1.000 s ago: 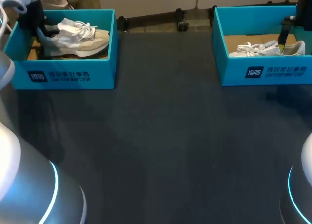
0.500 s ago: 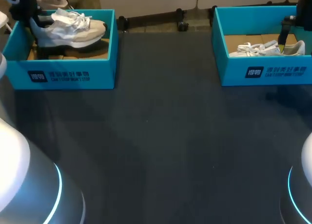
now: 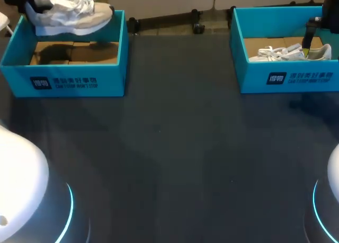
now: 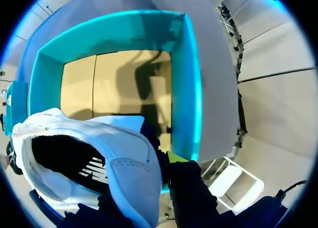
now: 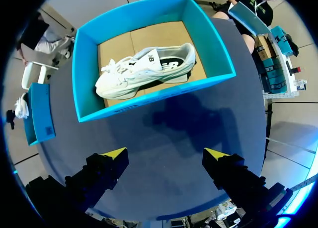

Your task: Take the shoe out of the shoebox, open the shoe tongue, remove and reinsert the insole, then place the shoe into the shoebox

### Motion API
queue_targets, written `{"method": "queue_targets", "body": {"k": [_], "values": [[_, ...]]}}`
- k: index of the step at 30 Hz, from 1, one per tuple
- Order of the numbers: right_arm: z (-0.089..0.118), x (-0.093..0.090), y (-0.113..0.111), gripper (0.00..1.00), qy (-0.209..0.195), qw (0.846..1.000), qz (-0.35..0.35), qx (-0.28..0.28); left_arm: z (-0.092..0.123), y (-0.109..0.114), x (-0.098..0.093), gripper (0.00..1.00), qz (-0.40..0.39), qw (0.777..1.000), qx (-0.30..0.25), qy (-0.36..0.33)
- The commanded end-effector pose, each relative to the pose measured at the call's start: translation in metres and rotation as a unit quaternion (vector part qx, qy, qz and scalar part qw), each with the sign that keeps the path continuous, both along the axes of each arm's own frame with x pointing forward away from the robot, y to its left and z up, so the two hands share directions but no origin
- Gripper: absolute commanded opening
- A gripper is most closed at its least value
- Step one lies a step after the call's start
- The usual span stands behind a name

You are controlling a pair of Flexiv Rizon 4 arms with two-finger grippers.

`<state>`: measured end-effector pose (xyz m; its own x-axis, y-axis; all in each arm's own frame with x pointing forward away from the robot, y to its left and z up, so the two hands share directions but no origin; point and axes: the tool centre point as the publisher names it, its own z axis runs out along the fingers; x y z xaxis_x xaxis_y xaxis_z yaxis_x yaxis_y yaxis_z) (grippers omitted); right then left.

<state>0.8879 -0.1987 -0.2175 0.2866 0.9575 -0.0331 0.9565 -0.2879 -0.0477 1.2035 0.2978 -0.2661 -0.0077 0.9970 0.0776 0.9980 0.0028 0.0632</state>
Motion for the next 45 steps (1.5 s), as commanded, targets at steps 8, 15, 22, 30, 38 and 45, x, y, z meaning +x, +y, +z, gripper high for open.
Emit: {"method": "queue_targets", "body": {"k": [8,15,22,30,38,45], "values": [[0.0,-0.001,0.0,1.0,-0.001,1.0,0.0,-0.001,0.093,-0.004,-0.061,0.0,-0.008,0.999,0.02,-0.031],[0.0,-0.001,0.0,1.0,-0.001,1.0,0.0,-0.001,0.123,-0.027,-0.121,0.0,-0.03,0.999,0.012,-0.039],[0.0,-0.001,0.0,1.0,-0.001,1.0,0.0,-0.001,0.134,-0.056,-0.182,0.0,-0.038,0.997,0.026,-0.059],[0.0,-0.001,0.0,1.0,-0.001,1.0,0.0,-0.001,0.13,-0.096,-0.262,0.0,-0.042,0.996,0.036,-0.064],[0.0,-0.001,0.0,1.0,-0.001,1.0,0.0,-0.001,0.123,-0.121,-0.302,0.0,-0.05,0.997,0.024,-0.045],[0.0,-0.001,0.0,1.0,-0.001,1.0,0.0,-0.001,0.123,-0.121,-0.302,0.0,-0.05,0.997,0.024,-0.045]]}}
